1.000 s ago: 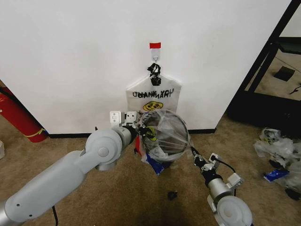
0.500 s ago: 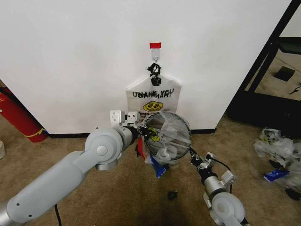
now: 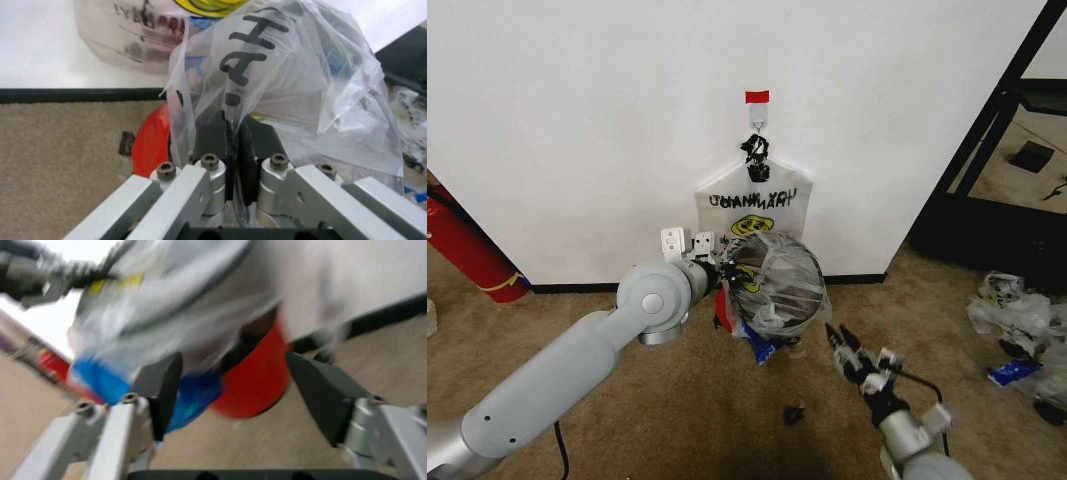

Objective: Pick up the garbage bag from the wall and place it over the trash bin.

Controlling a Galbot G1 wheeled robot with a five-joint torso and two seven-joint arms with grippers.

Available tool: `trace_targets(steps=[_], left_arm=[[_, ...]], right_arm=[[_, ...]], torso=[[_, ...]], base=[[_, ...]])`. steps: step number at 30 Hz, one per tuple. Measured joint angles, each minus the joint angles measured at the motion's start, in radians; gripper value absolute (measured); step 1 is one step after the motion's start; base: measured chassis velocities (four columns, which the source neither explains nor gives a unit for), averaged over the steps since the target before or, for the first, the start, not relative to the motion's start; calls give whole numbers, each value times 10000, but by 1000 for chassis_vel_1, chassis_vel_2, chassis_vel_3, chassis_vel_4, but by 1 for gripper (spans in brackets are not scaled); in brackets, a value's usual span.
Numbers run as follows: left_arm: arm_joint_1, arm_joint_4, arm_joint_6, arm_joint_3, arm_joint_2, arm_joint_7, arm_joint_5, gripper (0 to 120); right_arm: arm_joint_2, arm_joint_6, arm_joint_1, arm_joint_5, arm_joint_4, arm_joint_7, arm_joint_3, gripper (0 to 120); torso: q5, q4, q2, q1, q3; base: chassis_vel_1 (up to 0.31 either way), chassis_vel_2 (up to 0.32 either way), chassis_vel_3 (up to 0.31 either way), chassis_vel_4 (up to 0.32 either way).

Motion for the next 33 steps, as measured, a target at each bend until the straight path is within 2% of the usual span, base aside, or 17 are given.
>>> trace_targets(steps=[5,10,16,20,23,27,29,33], left_arm=[[132,-326,-129,-47,-108,-51,-66,0],[128,-471,-135,-48,-58,-93,-156,0],[95,-569,-136,-44,-17,-112,-201,0],[110,-589,-142,-27,14,-123,-199,0],[122,-621,-147,-25,36,-127,-197,0],[114,-714,-157,-21,118,-133,-198,0],[112,-724,-158,-21,132,-134,-199,0],[109,-793,-161,-18,214,-142,-228,0]], right_arm=[[113,-819,606,715,-302,70,-803,84],[242,-1009,949,910,-516,290,-1155,98],[409,-1112,1023,1042,-513,496,-1235,98],[418,-1093,946,1110,-458,554,-1219,77],[424,-1088,931,1126,-432,617,-1218,71],[478,-1080,968,1152,-419,724,-1219,53],[486,-1079,974,1159,-418,729,-1218,51],[563,-1068,976,1195,-393,760,-1226,32]], torso=[[1,3,0,0,0],[0,2,0,0,0],[-1,0,0,0,0],[-1,0,0,0,0],[-1,0,0,0,0],[-1,1,0,0,0],[-1,1,0,0,0],[-1,1,0,0,0]], base=[[0,0,0,0],[0,0,0,0],[0,0,0,0],[0,0,0,0],[0,0,0,0],[0,0,0,0],[0,0,0,0],[0,0,0,0]])
